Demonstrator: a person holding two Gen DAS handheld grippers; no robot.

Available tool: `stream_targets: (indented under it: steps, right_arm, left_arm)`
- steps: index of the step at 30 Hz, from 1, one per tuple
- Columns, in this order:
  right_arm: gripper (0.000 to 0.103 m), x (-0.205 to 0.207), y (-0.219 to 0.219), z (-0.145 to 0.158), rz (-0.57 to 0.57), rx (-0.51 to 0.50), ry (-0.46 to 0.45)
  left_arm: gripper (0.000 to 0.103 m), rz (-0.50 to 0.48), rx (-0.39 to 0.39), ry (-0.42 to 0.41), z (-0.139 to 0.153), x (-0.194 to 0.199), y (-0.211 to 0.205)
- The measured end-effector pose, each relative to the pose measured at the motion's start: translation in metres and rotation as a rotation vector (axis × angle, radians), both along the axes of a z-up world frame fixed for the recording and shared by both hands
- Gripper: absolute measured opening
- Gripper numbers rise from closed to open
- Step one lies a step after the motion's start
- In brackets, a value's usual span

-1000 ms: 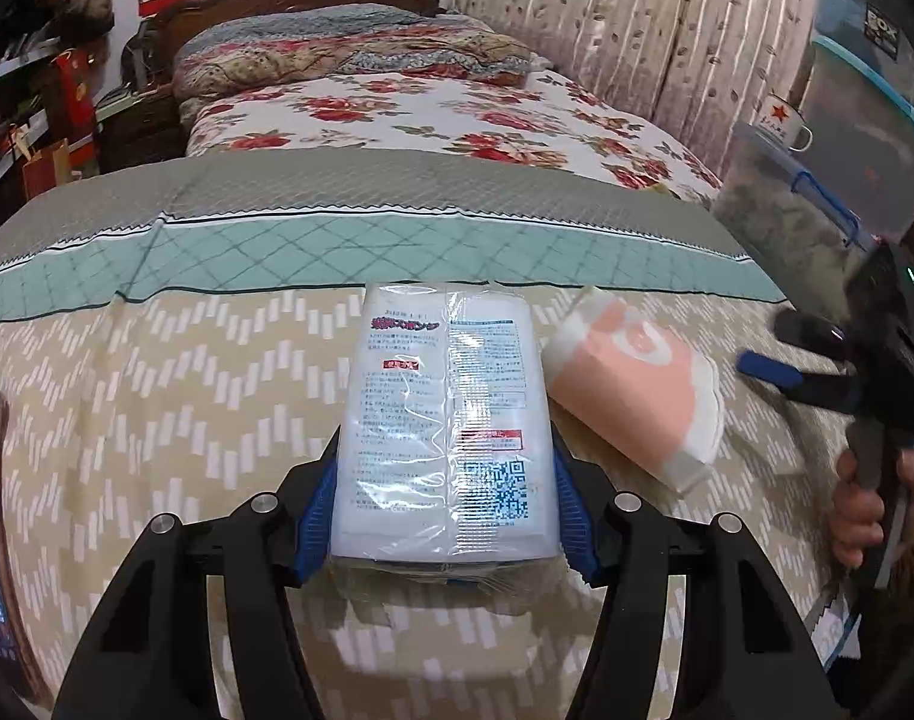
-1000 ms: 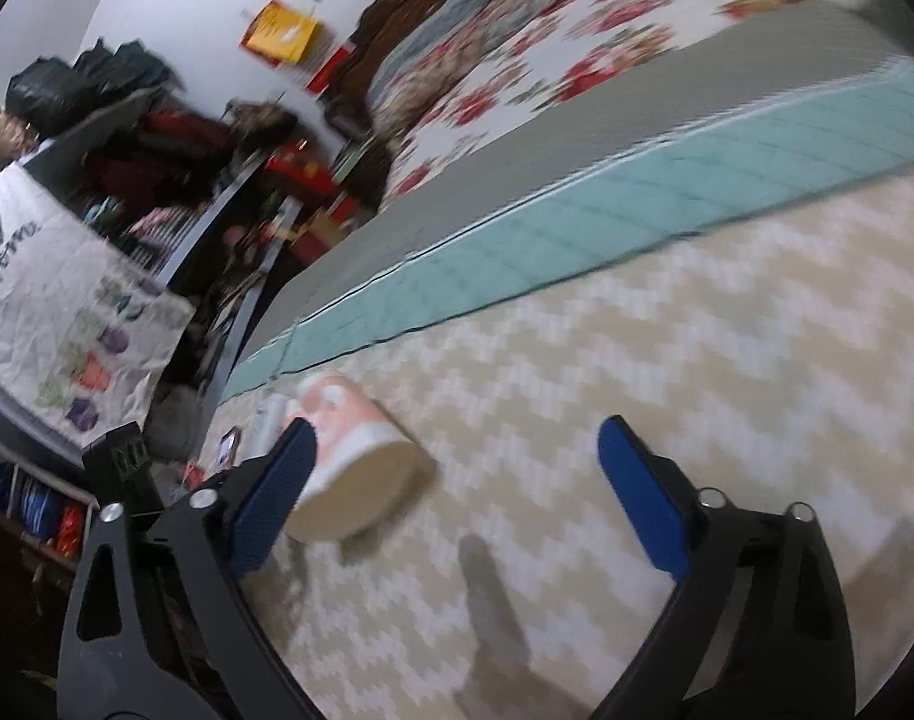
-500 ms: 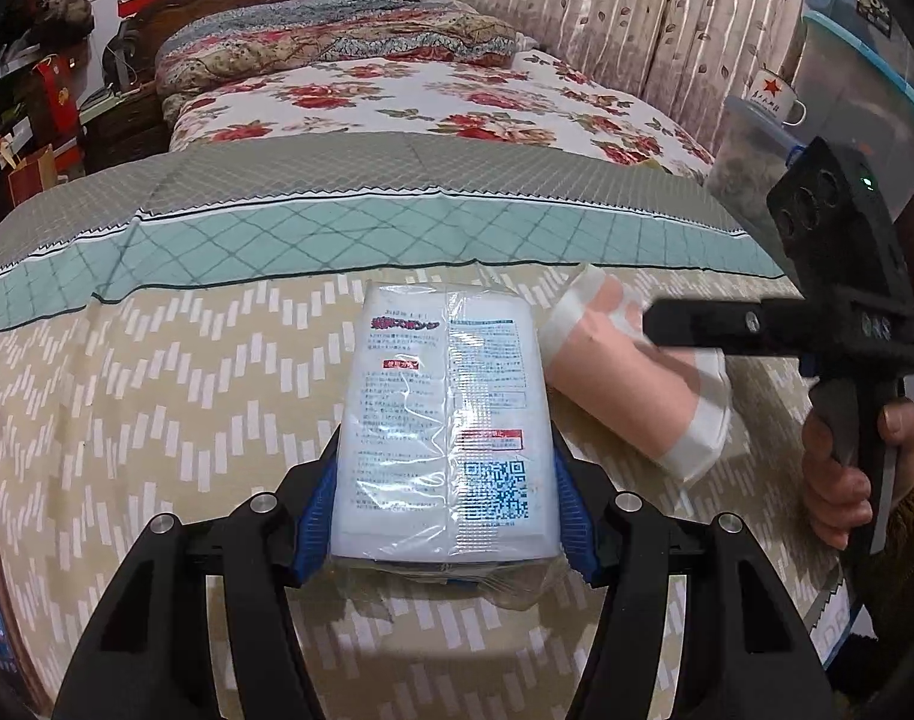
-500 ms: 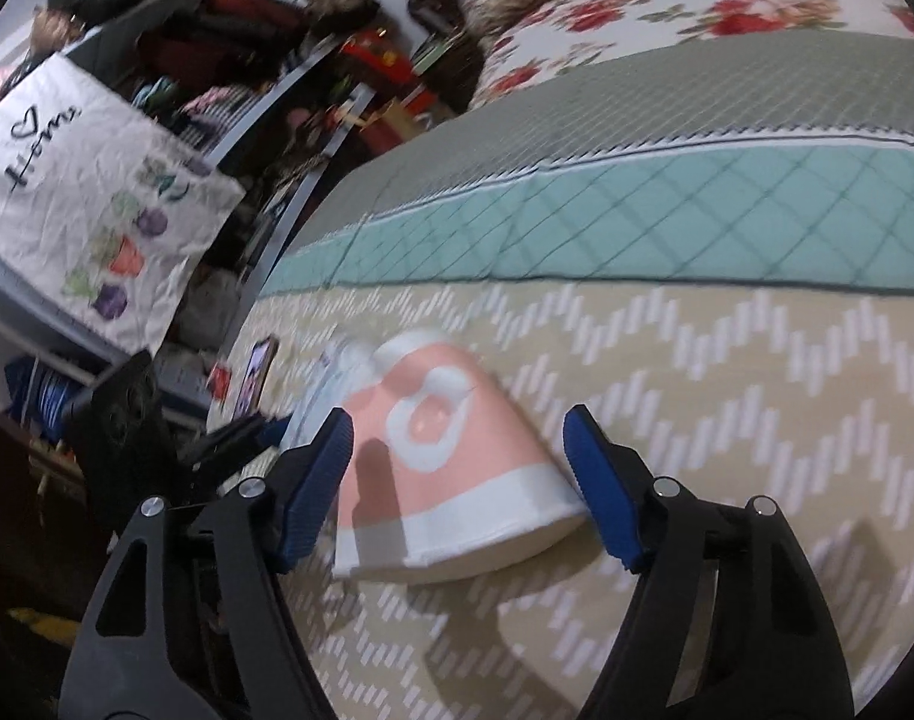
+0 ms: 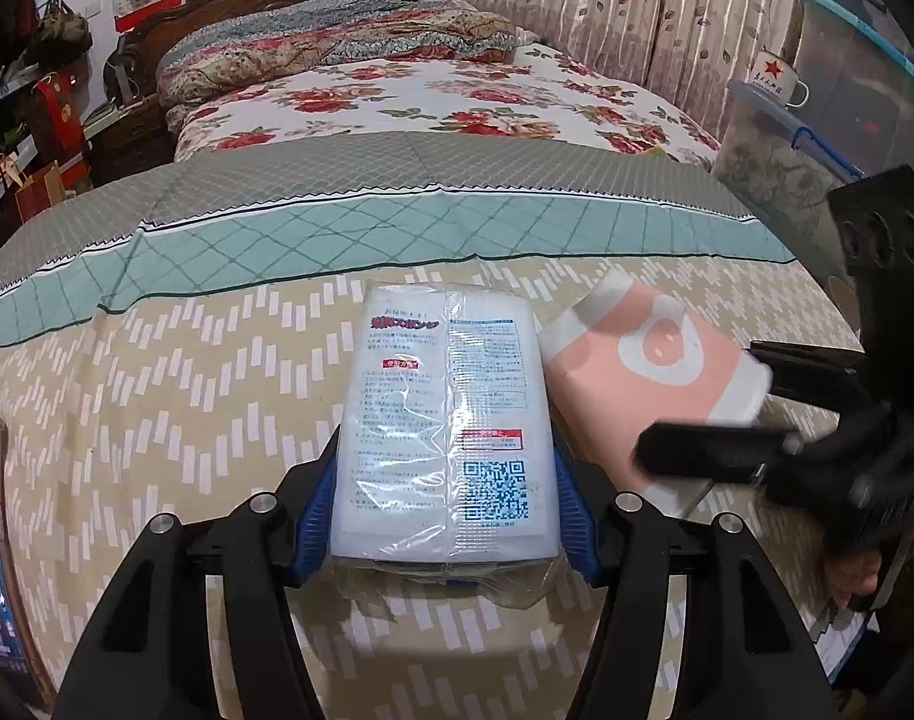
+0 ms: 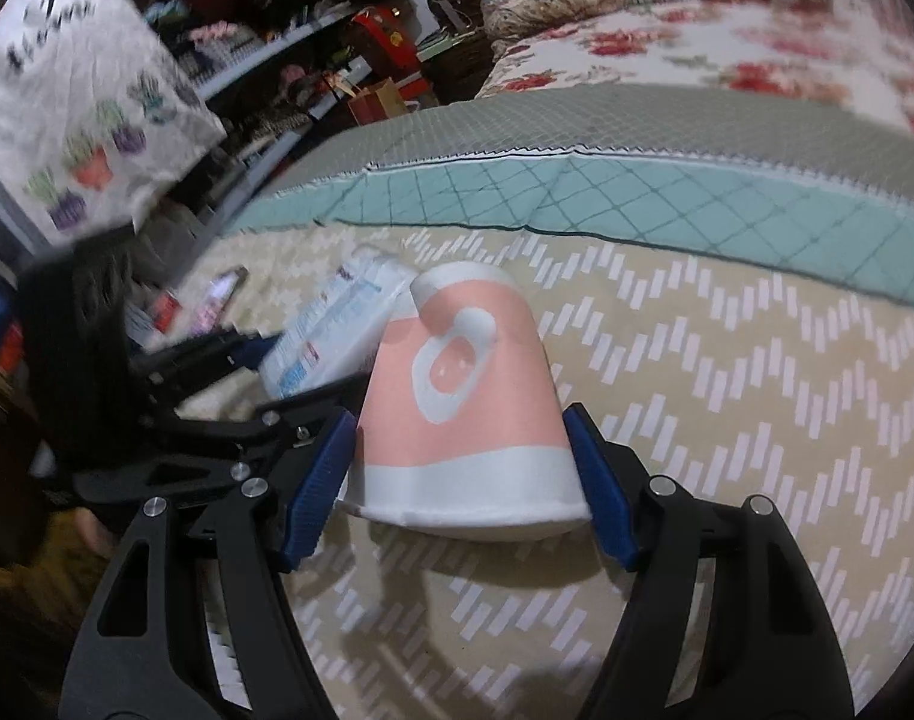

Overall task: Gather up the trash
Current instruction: 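Close the right tool on the pink paper cup and lift it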

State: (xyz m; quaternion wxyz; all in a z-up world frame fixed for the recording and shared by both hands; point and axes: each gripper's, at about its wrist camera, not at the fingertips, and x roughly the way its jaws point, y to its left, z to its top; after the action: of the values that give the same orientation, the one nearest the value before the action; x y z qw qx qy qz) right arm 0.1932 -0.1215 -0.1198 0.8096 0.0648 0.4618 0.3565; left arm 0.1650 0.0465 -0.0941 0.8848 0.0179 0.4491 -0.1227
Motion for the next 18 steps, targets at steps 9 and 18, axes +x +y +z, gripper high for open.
stream_targets:
  steps: [9, 18]
  right_arm:
    - [0.073, -0.011, 0.008, 0.000, -0.008, -0.060, -0.057]
    - [0.068, -0.013, 0.012, 0.001, -0.032, -0.065, -0.070]
  left_arm:
    - [0.058, 0.000, -0.007, 0.001, 0.000, 0.000, 0.000]
    - [0.058, -0.002, -0.021, 0.001, 0.000, -0.002, 0.003]
